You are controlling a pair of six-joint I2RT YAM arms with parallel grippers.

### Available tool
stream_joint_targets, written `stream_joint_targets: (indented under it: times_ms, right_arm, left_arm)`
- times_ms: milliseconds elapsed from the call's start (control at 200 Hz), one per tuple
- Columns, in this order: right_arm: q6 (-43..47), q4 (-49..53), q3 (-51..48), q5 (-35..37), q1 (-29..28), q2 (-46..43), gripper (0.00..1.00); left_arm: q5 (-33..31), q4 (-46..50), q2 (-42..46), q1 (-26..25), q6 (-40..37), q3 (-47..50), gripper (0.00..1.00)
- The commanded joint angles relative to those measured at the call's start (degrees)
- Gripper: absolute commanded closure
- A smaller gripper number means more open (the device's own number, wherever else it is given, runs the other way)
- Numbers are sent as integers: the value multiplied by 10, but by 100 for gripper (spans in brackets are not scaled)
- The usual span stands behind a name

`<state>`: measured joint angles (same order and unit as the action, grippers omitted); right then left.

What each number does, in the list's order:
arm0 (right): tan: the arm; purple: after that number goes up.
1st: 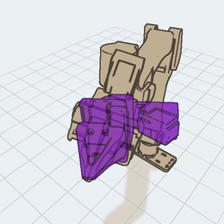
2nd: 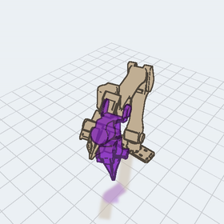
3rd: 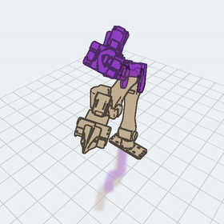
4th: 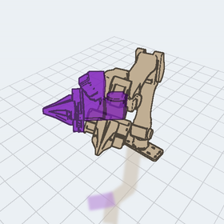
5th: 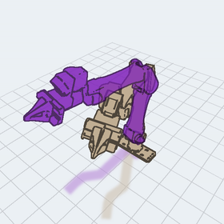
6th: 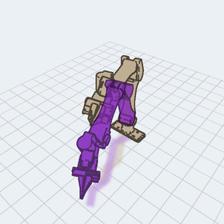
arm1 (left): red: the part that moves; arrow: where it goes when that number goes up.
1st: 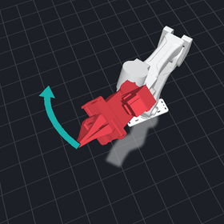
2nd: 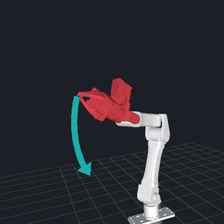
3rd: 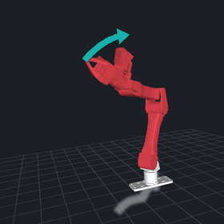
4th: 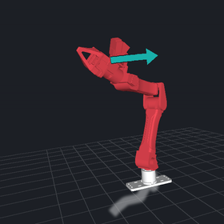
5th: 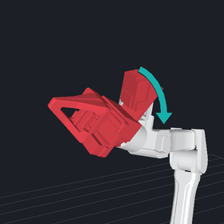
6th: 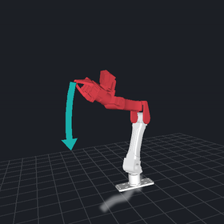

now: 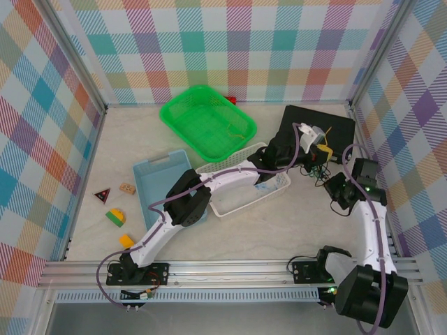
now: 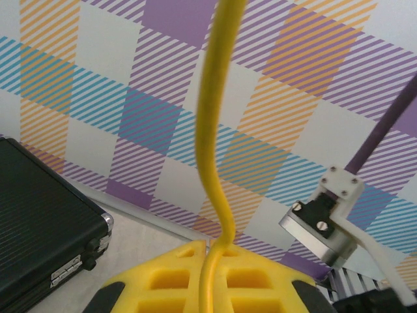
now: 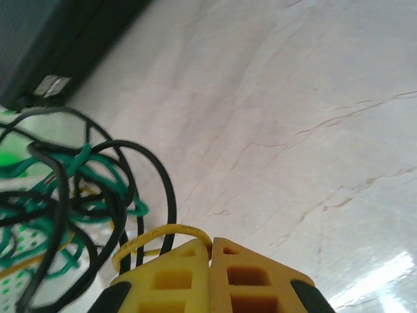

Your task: Untangle the cables

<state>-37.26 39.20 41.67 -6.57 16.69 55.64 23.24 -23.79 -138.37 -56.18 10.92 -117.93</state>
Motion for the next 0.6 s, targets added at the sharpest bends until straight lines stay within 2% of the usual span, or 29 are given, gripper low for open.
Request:
stream_joint_targets:
  times_ms: [0, 200, 305, 595]
  right_arm:
    - [16, 28, 6, 51, 33, 18, 100]
    - [28, 15, 0, 56, 97, 56, 100]
    - [33, 4, -12, 19, 142, 84, 100]
    - [58, -25, -28, 10, 202, 115, 100]
  left_arm:
    - [-2, -28, 67, 5, 6, -20, 100]
    - [-2, -28, 71, 5, 6, -12, 100]
    - [-2, -28, 78, 7, 4, -5, 100]
    - [-11, -27, 114, 16, -9, 44, 100]
